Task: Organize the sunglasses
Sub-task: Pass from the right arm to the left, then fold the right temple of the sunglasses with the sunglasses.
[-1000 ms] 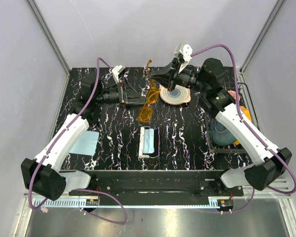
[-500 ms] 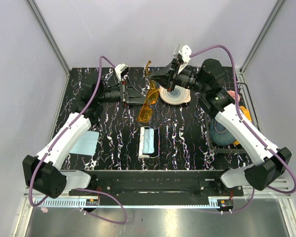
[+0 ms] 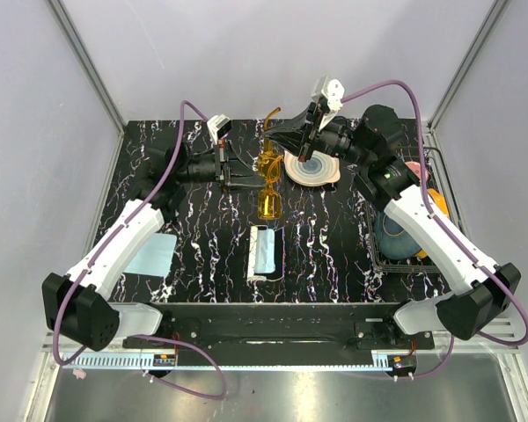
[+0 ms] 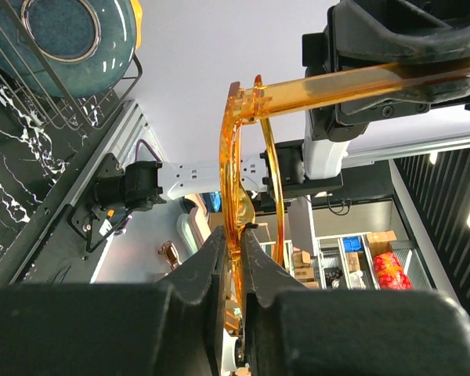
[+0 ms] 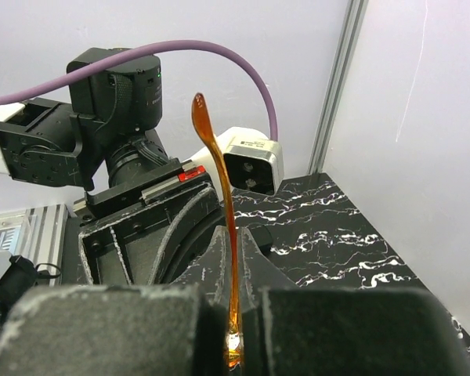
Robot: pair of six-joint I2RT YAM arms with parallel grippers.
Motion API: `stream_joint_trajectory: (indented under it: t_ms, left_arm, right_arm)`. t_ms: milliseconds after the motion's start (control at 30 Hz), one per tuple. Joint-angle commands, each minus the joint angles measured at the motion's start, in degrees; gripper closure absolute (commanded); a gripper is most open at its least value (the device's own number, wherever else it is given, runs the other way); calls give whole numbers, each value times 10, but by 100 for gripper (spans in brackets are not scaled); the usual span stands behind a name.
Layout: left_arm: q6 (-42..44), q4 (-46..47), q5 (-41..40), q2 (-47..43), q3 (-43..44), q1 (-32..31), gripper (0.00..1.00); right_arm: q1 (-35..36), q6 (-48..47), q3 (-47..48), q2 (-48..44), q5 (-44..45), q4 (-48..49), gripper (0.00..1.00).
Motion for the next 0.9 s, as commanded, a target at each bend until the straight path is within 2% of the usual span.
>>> stream_joint_trajectory:
  t_ms: [0,67,133,167,233,333,433,500,667,700,867]
  left_arm:
    - [11,35,10,4,9,-3,100]
    - [16,34,8,6,12,-3,100]
    - [20,32,7,10,16,-3,100]
    - [23,31,5,11,19,-3,100]
    - [40,15,2,16,26,-1,100]
    - [54,9,-3,21,27,11,100]
    - [59,17,1,21,26,29,100]
    - [65,16,3,19,26,39,100]
    - [101,-1,11,8,24,41,100]
    - [111,-2,17,1,24,41,100]
    - [213,-104,28,-31,33,42,100]
  right_arm:
    - [7,3,-3,-16,22,-2,99]
    - [7,5,-5,-21,29,-6,94]
    - [7,6,-6,-23,48,-16,64]
    - [7,8,-7,-30,59,-21,53]
    - [7,8,-12,-46,103,-38,38]
    - [6,4,-28,-76,144,-54,31]
    - [6,0,-33,-104,168,-82,31]
    - [6,-4,-34,-116,169,-117,38]
    - [3,-11,-18,-111,187,-142,67]
    - [2,-10,1,-101,187,-151,76]
    - [-5,32,92,0,103,-159,89]
